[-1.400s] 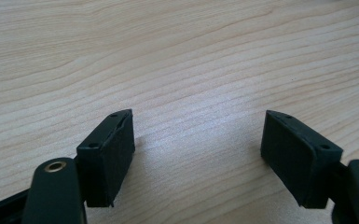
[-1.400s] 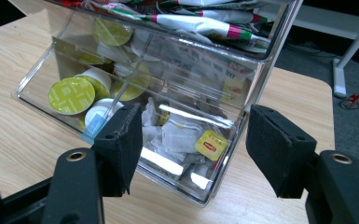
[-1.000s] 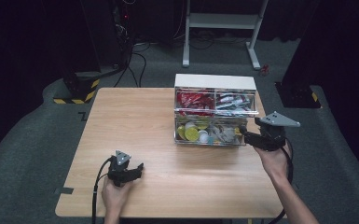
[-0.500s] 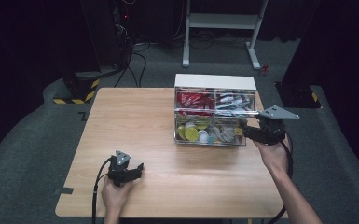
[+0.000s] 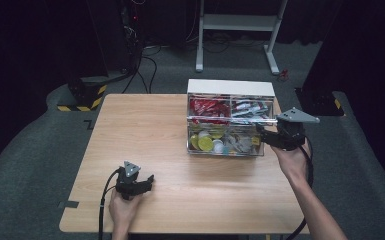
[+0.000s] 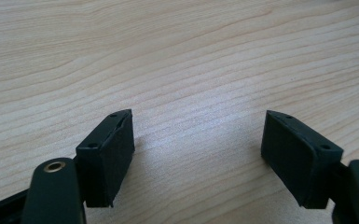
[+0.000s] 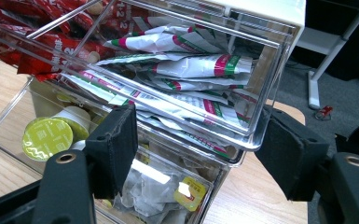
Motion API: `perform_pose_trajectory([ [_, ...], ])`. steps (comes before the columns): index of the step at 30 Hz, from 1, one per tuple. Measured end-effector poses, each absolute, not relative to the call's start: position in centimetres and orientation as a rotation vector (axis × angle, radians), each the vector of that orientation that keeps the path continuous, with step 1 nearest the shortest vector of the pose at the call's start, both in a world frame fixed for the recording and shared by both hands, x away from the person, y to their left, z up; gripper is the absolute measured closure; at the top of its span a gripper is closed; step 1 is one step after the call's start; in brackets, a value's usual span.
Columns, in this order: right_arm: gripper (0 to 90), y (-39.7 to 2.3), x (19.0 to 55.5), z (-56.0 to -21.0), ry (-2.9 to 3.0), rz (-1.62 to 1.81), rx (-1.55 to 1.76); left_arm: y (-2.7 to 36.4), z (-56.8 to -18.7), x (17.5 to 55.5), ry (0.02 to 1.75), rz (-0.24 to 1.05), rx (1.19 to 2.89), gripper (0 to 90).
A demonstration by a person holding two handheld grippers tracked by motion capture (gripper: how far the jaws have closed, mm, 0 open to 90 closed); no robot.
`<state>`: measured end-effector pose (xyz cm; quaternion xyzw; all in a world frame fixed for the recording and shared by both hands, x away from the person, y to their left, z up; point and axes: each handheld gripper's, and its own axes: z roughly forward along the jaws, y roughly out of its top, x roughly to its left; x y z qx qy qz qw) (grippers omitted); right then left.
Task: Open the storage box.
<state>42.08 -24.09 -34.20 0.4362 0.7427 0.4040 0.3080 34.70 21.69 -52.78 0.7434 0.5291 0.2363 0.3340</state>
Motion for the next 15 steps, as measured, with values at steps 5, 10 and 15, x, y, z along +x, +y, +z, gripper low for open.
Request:
perform_pose_trajectory([
  [5, 31.2, -24.17, 42.18, -33.97, 1.954, 1.074, 1.165, 21.70, -52.78, 34.70, 1.381, 0.616, 1.941, 25.8],
  [10, 31.5, -24.28, 42.24, -33.70, 1.959, 1.073, 1.168, 21.68, -52.78, 34.70, 1.382, 0.614, 1.939, 25.8],
  [15, 31.7, -24.38, 42.19, -33.47, 1.951, 1.081, 1.167, 21.68, -52.78, 34.70, 1.382, 0.613, 1.939, 25.8],
])
